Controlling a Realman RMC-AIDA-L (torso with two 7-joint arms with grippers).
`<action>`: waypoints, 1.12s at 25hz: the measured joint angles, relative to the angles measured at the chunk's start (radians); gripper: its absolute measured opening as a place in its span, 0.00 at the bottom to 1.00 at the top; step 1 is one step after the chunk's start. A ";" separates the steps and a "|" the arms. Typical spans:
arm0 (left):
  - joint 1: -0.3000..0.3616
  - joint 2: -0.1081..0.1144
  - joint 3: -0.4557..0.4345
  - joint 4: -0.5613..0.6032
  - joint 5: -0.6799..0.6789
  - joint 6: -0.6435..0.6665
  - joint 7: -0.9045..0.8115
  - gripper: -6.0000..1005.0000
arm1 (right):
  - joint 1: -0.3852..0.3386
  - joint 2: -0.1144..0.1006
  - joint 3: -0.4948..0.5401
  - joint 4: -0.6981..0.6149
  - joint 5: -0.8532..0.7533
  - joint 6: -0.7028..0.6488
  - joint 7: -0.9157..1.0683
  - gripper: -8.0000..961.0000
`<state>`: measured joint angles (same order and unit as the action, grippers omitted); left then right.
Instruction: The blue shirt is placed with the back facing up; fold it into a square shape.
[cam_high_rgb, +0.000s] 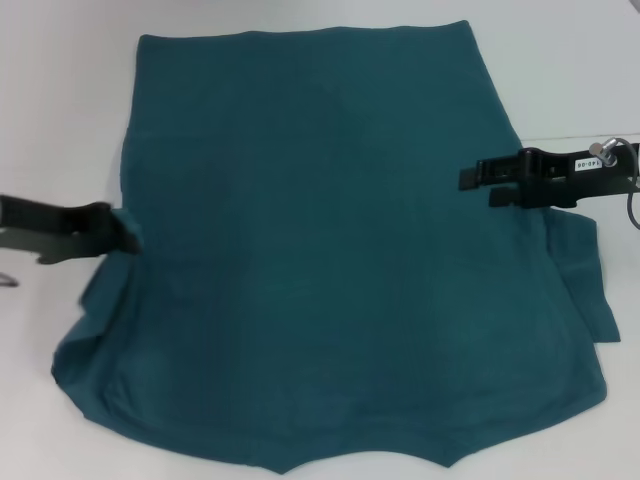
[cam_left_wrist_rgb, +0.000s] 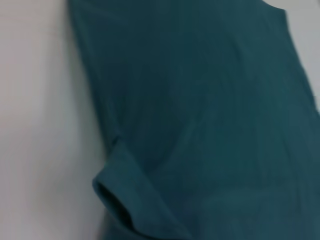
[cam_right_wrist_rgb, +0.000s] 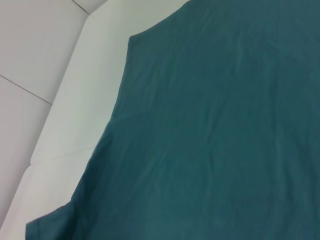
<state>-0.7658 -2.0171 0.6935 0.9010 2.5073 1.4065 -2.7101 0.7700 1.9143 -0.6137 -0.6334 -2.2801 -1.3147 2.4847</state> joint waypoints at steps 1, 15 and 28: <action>-0.011 -0.005 0.001 -0.007 0.002 -0.004 0.000 0.01 | 0.000 0.000 0.000 0.000 0.000 0.000 0.000 0.75; -0.097 -0.044 0.093 -0.163 0.007 -0.192 -0.009 0.01 | 0.000 0.000 0.000 0.011 0.001 0.000 0.000 0.74; -0.100 -0.060 0.085 -0.228 -0.001 -0.323 -0.032 0.01 | 0.001 0.000 0.002 0.023 0.002 0.002 0.001 0.74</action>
<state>-0.8661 -2.0772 0.7781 0.6731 2.5067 1.0837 -2.7421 0.7707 1.9144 -0.6120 -0.6105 -2.2778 -1.3126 2.4853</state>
